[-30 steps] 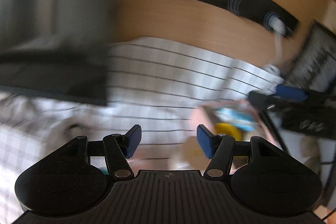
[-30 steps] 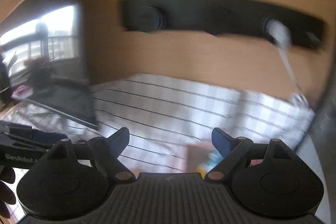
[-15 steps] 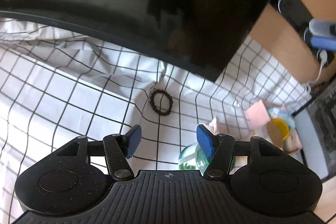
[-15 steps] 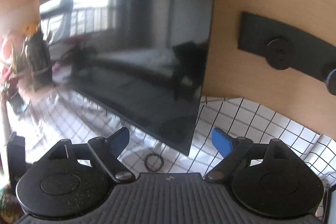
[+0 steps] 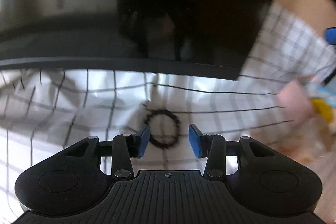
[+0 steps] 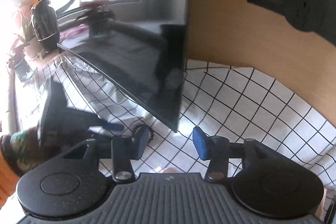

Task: Organize soft objects
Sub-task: 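Move the left tool to the black bead bracelet while the right tool moves to the pink cloth, then grasp the black bracelet with the left tool while the right tool grasps the pink cloth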

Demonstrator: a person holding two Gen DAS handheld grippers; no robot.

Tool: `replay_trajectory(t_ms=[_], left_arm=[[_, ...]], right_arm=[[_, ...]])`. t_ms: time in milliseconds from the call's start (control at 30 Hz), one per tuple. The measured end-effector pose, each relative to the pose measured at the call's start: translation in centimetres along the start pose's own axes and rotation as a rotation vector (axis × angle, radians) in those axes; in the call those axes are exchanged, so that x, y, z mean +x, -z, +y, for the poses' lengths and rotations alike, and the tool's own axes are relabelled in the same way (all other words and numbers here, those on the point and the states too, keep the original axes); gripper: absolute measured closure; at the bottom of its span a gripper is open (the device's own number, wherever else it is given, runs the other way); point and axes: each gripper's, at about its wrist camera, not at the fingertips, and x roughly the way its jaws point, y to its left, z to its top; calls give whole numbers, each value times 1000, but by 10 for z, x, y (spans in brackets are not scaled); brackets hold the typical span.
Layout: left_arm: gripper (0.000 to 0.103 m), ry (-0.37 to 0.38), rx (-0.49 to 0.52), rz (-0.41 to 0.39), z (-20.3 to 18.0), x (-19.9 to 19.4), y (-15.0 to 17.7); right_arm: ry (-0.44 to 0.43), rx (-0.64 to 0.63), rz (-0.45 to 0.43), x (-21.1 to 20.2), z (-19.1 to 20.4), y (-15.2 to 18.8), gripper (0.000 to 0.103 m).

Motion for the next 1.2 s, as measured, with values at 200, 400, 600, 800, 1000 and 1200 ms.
replay_trajectory(t_ms=[200, 400, 600, 800, 1000, 1200], left_arm=[[58, -49, 61, 97, -5, 39, -10], [60, 39, 82, 142, -12, 42, 2], [63, 9, 62, 164, -10, 52, -4], [64, -52, 69, 152, -20, 54, -2], [93, -55, 35, 100, -23, 49, 9], [94, -51, -49, 65, -2, 27, 22]], right_arm=[[-44, 91, 57, 37, -33, 15, 56], [-45, 156, 87, 53, -48, 25, 56], [-37, 154, 114, 58, -46, 24, 56], [-18, 158, 149, 62, -45, 22, 56], [-55, 187, 268, 78, -44, 20, 56], [-83, 171, 428, 119, -23, 14, 56]])
